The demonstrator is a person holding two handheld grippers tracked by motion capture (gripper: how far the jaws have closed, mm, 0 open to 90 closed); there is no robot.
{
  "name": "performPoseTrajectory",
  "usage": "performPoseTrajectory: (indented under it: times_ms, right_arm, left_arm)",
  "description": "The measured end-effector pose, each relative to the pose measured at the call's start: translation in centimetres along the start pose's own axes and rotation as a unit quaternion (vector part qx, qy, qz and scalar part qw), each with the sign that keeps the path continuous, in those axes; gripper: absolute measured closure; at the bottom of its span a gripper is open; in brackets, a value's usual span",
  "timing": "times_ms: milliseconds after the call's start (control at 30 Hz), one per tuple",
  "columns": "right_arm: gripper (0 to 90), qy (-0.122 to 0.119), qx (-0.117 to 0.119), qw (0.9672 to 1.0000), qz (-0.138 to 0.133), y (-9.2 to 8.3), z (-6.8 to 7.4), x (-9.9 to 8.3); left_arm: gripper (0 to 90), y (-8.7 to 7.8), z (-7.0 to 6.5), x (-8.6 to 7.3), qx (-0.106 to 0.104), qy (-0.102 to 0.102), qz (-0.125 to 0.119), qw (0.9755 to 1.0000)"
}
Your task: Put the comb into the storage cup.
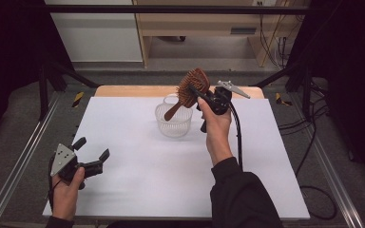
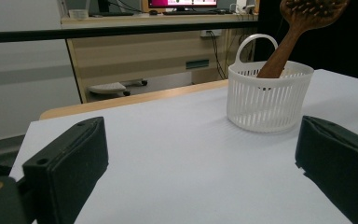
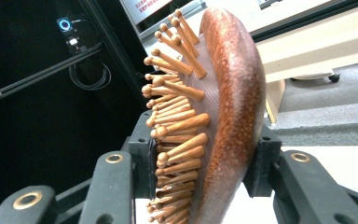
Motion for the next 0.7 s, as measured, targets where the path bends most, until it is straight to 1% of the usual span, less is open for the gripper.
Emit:
performPoseTrajectory:
  times_ms: [100, 267, 633, 700]
  right_arm:
    - [55.3, 0.005, 0.000, 1.0000, 0.003, 0.3, -0.1, -0.5]
    - [55.3, 0.007, 0.000, 1.0000, 0.005, 0.7, -0.3, -1.2]
    - [55.1, 0.014, -0.001, 0.9999, 0.008, 1.2, -0.5, -1.9]
    - [55.1, 0.012, -0.002, 0.9999, 0.008, 1.2, -0.6, -2.0]
  left_arm:
    - [2.7, 0.0, 0.0, 0.0, 0.000, -0.002, 0.000, 1.0000]
    - [2.7, 0.0, 0.0, 0.0, 0.001, -0.004, 0.000, 1.0000]
    - [2.7, 0.0, 0.1, 0.0, 0.001, -0.005, -0.001, 1.0000]
    - [2.7, 0.0, 0.1, 0.0, 0.001, -0.005, -0.001, 1.0000]
Point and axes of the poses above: each handheld gripper's, and its own axes: y roughly forward along the jaws, x roughly out of its top, z roughly to its left, the point moved 1 cm from there along y, roughly forward along the jaws, and after that the axes turned 7 degrees about z, right-handed, at the moved point
